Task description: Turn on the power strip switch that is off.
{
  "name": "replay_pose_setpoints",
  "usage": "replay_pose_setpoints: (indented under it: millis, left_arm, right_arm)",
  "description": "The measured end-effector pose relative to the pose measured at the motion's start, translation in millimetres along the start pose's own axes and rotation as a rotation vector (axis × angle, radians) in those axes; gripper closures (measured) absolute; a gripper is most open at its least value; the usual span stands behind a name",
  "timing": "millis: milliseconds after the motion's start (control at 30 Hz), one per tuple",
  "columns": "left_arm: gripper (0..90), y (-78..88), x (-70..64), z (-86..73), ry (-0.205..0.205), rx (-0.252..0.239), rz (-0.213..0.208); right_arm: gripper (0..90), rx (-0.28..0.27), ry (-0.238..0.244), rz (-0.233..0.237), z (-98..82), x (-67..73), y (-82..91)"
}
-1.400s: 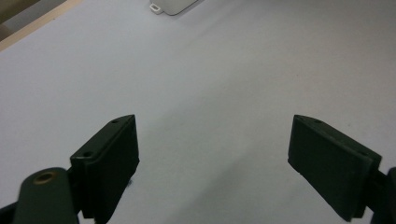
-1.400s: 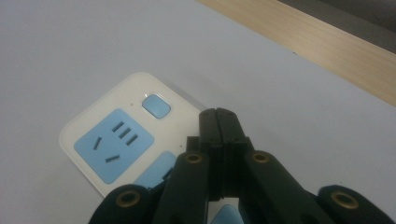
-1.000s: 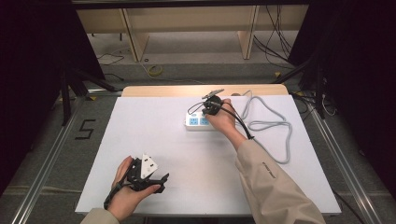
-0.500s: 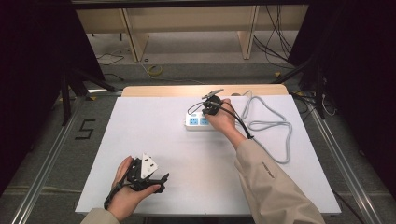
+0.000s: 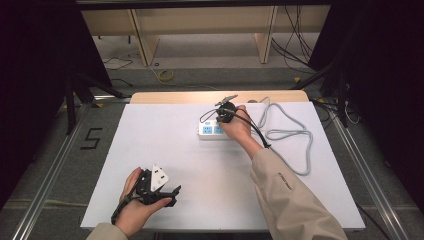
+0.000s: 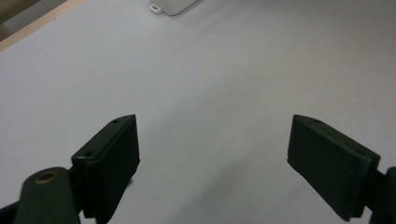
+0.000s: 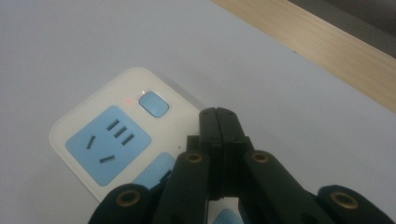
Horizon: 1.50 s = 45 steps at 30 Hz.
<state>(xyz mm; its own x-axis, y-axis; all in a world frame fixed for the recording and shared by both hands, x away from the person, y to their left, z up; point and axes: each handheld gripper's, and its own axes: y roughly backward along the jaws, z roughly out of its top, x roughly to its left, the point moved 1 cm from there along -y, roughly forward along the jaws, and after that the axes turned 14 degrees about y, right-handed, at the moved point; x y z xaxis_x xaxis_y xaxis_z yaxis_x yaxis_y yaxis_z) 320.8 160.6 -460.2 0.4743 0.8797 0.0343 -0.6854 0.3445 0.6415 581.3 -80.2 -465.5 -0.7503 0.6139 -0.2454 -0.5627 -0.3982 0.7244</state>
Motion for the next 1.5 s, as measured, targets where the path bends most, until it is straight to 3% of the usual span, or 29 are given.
replay_pose_setpoints:
  millis: [200,700,1500]
  left_arm:
    - [16.3,0.0,-0.1,-0.1,-0.001,0.0,0.0]
    - [16.3,0.0,-0.8,-0.1,-0.004,0.001,-0.002]
    - [16.3,0.2,-0.8,-0.4,-0.002,0.0,-0.002]
  right_arm:
    - [90.0,0.021,0.028,-0.002,2.8,-0.1,-0.6]
    - [90.0,0.07,0.029,0.001,8.3,0.7,-0.9]
    - [90.0,0.102,0.04,0.005,12.1,1.0,-2.1]
